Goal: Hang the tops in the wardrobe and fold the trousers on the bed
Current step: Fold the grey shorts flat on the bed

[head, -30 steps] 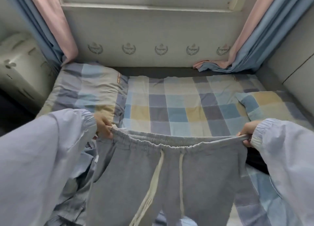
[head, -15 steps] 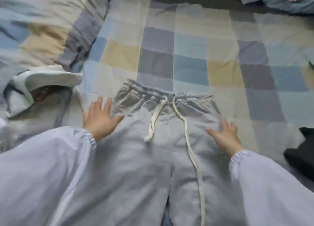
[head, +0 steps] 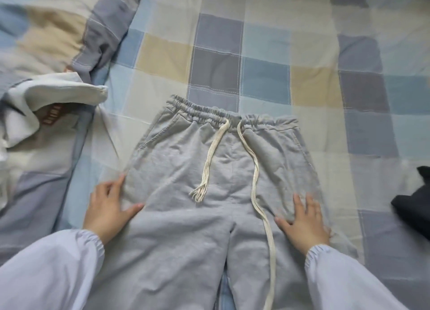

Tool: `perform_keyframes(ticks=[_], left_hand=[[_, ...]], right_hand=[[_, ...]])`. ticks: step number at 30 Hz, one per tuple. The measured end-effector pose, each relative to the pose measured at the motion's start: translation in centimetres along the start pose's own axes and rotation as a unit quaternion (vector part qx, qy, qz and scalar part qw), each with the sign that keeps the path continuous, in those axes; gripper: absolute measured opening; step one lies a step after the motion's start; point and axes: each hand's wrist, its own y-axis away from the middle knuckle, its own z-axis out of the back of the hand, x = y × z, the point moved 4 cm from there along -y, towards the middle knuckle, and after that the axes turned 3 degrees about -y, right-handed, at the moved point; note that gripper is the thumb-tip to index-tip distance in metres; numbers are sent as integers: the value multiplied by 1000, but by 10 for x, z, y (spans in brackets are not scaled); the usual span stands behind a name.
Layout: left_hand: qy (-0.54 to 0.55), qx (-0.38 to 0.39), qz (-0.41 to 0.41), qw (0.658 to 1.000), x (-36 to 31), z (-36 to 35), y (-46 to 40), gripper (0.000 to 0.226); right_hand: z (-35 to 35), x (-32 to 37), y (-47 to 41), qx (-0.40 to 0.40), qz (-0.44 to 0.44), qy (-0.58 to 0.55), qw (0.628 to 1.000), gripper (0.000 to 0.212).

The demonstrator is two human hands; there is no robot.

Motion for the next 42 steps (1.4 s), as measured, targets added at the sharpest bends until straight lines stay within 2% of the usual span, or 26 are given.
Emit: perform_keyframes(ticks=[2, 5, 6, 7, 9, 10, 12, 14, 17, 19, 21, 24, 26, 28, 30, 33, 36, 38, 39, 42], left_hand=[[37, 26, 78, 996, 29, -5, 27, 80], [60, 105, 179, 976, 61, -10, 64, 61], [46, 134, 186, 972, 70, -13, 74, 61], [38, 159, 188, 968, 78, -15, 84, 62], [58, 192, 195, 960, 93, -19, 103, 61], [77, 200, 203, 956, 99, -21, 111, 60], [115, 193, 208, 952, 109, -25, 124, 56], [132, 152, 198, 959, 112, -18, 133, 43], [165, 48, 145, 974, 108, 9, 148, 34], [204, 22, 113, 972, 104, 25, 159, 30], [169, 52, 120, 977, 112, 25, 166, 27], [60, 169, 169, 969, 128, 9, 177, 27], [36, 182, 204, 961, 128, 5, 183, 46], [27, 90, 187, 978, 109, 11, 188, 50], [52, 33, 97, 993, 63, 12, 198, 40], [116, 101, -17, 988, -20, -10, 220, 18], [128, 185, -56, 973, -91, -58, 237, 18], [162, 195, -16, 967, -127, -89, 243, 9], [182, 189, 21, 965, -140, -105, 244, 13], [198, 186, 144, 952, -162, -148, 247, 50]], right_hand=[[-10, 10, 35, -67, -11, -24, 997, 70], [-28, 45, 97, -237, 78, -126, 960, 37], [-41, 55, 116, -234, 97, -164, 953, 25], [-58, 64, 133, -174, 87, -226, 955, 16], [-102, 74, 159, 1, -30, -322, 946, 16], [-123, 75, 170, 59, -81, -342, 934, 21], [-152, 83, 188, 127, -107, -337, 927, 25], [-164, 90, 200, 124, -123, -362, 915, 23], [-142, 94, 220, 15, -107, -483, 869, 22], [-130, 85, 239, -35, -92, -490, 866, 25], [-147, 71, 257, 0, -120, -460, 880, 29], [-188, 49, 273, 107, -188, -461, 861, 30], [-197, 34, 273, 139, -214, -452, 855, 30], [-180, 16, 264, 103, -190, -413, 885, 25], [-147, -11, 249, 57, -161, -356, 919, 20], [-99, -68, 214, 0, -170, -370, 914, 19], [-62, -126, 170, -62, -199, -346, 915, 20], [-42, -153, 140, -102, -205, -317, 920, 23], [-36, -161, 126, -115, -207, -314, 920, 29], [-39, -174, 88, -95, -209, -319, 919, 53]])
